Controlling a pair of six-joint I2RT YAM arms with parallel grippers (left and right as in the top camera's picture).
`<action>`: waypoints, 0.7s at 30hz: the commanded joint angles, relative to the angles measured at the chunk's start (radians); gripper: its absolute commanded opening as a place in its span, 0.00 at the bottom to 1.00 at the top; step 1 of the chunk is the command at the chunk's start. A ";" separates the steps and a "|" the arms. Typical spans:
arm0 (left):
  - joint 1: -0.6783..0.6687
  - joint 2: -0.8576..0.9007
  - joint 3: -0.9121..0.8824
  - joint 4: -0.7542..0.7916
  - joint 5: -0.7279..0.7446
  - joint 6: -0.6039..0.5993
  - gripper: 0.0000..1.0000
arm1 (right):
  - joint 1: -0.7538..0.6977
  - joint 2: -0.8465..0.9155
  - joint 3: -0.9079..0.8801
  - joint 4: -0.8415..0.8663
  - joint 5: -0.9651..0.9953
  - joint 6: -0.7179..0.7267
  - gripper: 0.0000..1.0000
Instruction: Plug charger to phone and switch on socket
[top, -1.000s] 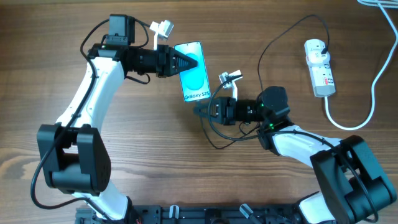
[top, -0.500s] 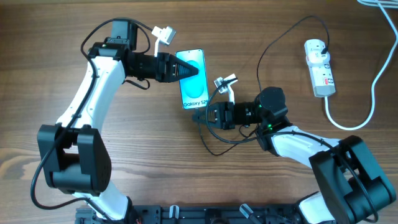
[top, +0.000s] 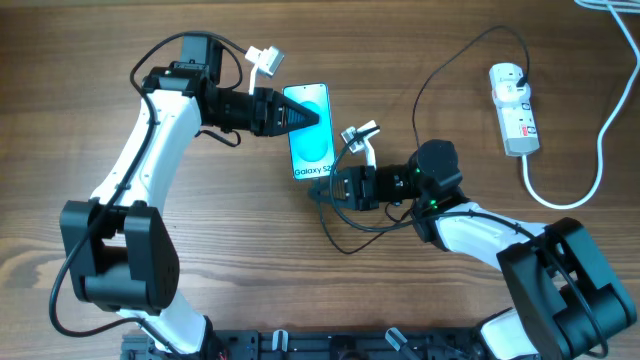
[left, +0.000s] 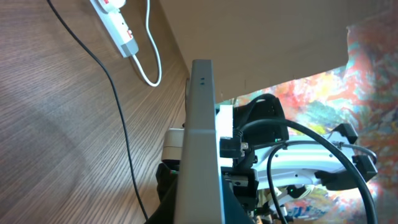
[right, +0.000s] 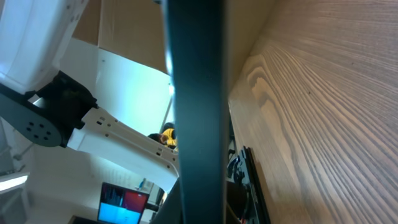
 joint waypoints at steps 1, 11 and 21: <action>0.003 0.002 -0.030 0.024 0.018 -0.122 0.04 | -0.027 0.004 0.095 -0.002 0.148 -0.023 0.11; 0.079 0.002 -0.030 0.065 -0.027 -0.196 0.04 | -0.054 0.004 0.095 -0.092 0.058 -0.106 0.37; 0.016 0.002 -0.031 -0.018 -0.363 -0.195 0.04 | -0.273 -0.002 0.096 -0.247 0.047 -0.386 0.72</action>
